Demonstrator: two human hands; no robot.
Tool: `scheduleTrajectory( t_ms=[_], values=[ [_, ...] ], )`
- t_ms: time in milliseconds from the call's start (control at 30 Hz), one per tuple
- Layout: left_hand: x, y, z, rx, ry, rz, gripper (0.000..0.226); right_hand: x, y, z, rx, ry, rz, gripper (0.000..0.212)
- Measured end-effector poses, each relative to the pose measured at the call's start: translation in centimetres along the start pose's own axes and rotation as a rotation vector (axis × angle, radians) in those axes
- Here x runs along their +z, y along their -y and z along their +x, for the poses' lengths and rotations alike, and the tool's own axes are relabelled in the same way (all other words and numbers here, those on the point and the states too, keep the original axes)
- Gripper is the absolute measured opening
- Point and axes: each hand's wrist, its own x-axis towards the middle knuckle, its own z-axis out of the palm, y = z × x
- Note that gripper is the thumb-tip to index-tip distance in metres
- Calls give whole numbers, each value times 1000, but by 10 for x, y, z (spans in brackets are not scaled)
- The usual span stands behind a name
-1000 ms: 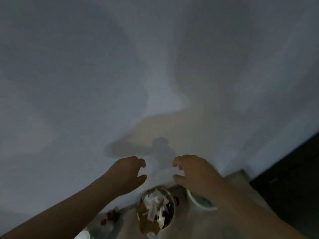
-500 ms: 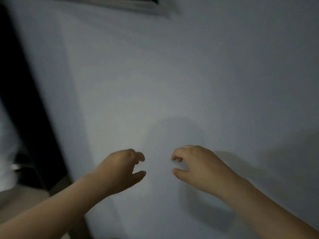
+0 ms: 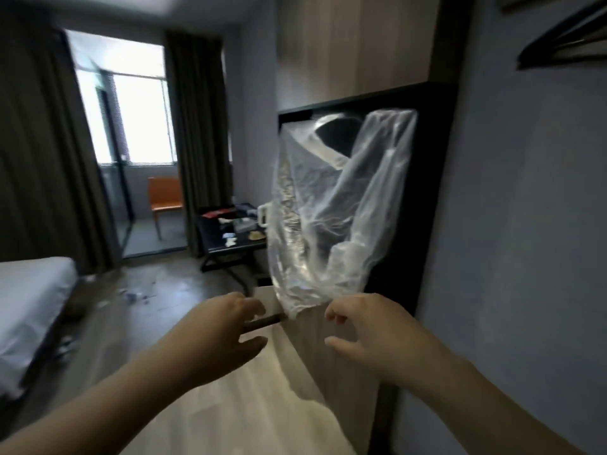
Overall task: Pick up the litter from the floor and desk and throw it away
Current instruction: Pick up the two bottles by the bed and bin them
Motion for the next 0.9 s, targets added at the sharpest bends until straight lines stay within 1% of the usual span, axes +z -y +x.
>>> scheduleTrajectory(
  t_ms=[167, 333, 533, 767, 900],
  values=[
    [-17, 96, -74, -231, 12, 31, 40, 53, 89, 76, -180, 59, 65, 28],
    [-13, 166, -99, -375, 21, 37, 43, 97, 136, 143, -313, 124, 87, 26],
    [7, 228, -71, -507, 8, 32, 44, 138, 141, 224, -428, 163, 108, 32],
    [31, 293, -7, -613, 30, 38, 44, 179, 120, 327, -483, 221, 146, 34],
    [48, 337, 21, -665, 53, 31, 43, 212, 116, 381, -501, 281, 153, 34]
  ],
)
